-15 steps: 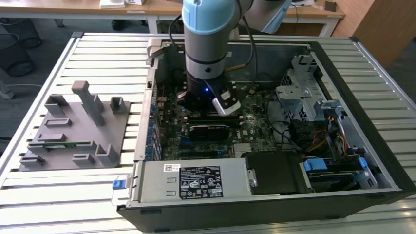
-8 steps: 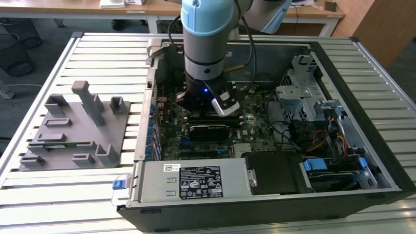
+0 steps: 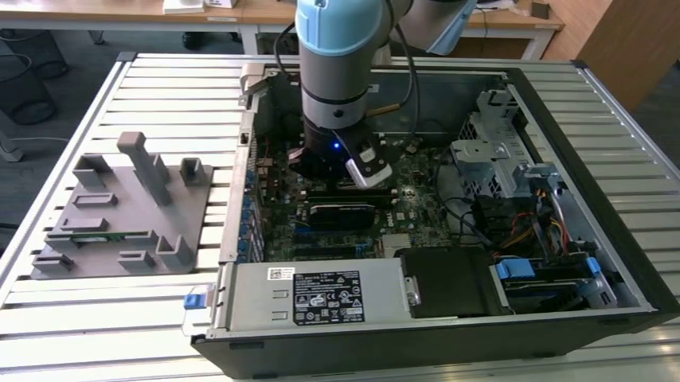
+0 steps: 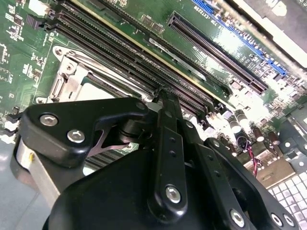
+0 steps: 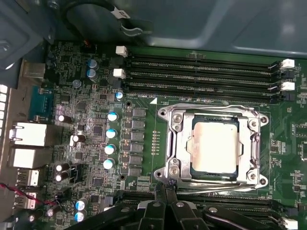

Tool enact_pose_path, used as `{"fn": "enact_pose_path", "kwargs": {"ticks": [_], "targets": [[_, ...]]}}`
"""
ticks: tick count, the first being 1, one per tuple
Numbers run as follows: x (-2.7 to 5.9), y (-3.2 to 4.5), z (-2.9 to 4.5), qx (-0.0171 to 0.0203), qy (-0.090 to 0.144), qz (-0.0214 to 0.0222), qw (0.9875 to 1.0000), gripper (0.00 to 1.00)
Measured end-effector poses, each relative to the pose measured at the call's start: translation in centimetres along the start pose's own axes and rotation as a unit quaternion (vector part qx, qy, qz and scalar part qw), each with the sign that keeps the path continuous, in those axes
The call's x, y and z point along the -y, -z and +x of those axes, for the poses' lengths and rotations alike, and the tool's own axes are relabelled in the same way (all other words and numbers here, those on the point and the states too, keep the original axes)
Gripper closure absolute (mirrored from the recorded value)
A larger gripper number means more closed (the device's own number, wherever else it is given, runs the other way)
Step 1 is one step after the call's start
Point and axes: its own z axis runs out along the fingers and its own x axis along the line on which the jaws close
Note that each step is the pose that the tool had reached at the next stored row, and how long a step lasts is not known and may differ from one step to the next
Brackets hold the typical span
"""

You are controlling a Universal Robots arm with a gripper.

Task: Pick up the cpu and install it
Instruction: 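Install the second cpu locking lever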

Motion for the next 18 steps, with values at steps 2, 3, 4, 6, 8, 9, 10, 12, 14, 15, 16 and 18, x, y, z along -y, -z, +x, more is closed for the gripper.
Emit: {"fn": "enact_pose_path", "kwargs": {"ticks": [2, 3, 4, 6, 8, 9, 10, 12, 14, 15, 16, 18], "targets": [[0.01, 0.11, 0.0, 0.0, 0.0, -0.0009, 1.0, 0.89], [0.02, 0.12, 0.0, 0.0001, 0.0, -0.0016, 1.0, 0.89], [0.05, 0.13, 0.0, 0.0001, 0.0, -0.0027, 1.0, 0.89], [0.21, 0.15, 0.01, 0.0003, 0.0, -0.0086, 1.0, 0.89], [0.46, 0.18, 0.02, 0.0009, 0.0, -0.0188, 0.9998, 0.89], [0.61, 0.19, 0.03, 0.001, 0.0, -0.0215, 0.9998, 0.89], [0.74, 0.18, 0.03, 0.0011, 0.0, -0.0221, 0.9998, 0.89], [0.99, 0.15, 0.05, 0.001, 0.0, -0.0224, 0.9997, 0.89], [1.12, 0.11, 0.06, 0.001, 0.0, -0.0225, 0.9997, 0.89], [1.14, 0.07, 0.06, 0.0011, 0.0, -0.0228, 0.9997, 0.89], [1.15, 0.03, 0.06, 0.0011, 0.0, -0.0231, 0.9997, 0.89], [1.18, -0.06, 0.06, 0.0011, 0.0, -0.0237, 0.9997, 0.89]]}}
